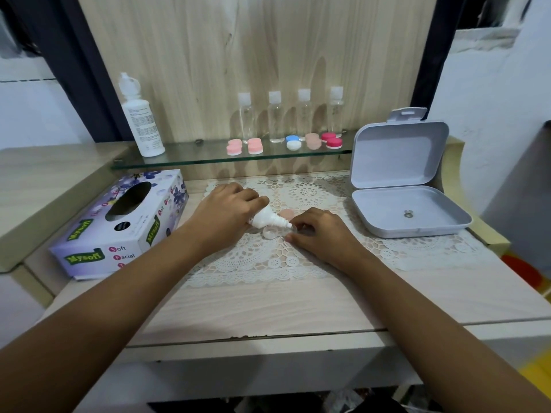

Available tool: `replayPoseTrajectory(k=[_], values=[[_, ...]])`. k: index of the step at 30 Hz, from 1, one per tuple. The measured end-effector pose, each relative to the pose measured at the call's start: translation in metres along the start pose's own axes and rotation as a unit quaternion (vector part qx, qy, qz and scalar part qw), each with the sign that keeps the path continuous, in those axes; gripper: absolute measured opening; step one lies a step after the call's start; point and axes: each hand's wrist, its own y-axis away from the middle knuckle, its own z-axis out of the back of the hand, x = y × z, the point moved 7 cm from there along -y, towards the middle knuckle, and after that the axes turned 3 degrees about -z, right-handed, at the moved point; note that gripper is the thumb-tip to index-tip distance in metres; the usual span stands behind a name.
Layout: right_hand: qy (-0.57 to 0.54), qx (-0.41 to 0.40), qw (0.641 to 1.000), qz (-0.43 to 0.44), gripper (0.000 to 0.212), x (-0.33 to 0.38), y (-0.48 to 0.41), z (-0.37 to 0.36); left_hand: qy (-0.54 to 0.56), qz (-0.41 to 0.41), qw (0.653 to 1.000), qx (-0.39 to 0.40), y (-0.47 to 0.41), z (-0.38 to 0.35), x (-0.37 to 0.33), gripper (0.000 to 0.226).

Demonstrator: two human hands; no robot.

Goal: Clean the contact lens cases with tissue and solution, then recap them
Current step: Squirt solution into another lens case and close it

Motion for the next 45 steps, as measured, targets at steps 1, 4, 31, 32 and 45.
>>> replayPoseTrajectory(k=[1, 4, 31, 32, 45], values=[[0.000, 0.001, 1.000, 0.000, 0.025, 0.000, 0.000, 0.000, -0.001, 0.001, 1.000, 0.004, 0.000, 0.000, 0.000, 0.055], [0.002, 0.001, 1.000, 0.002, 0.025, 0.001, 0.000, 0.000, 0.000, 0.004, 1.000, 0.014, -0.001, 0.000, 0.000, 0.055], [-0.007, 0.000, 1.000, -0.006, 0.027, -0.002, 0.001, 0.000, 0.260, 0.286, 0.922, -0.030, 0.018, -0.011, 0.032, 0.054], [-0.007, -0.001, 1.000, -0.004, 0.027, -0.001, 0.001, 0.001, 0.289, 0.319, 0.901, -0.047, 0.019, -0.011, 0.036, 0.054], [-0.022, -0.007, 1.000, -0.004, 0.021, 0.001, 0.003, 0.003, 0.418, 0.502, 0.741, -0.154, 0.041, -0.039, 0.055, 0.056]])
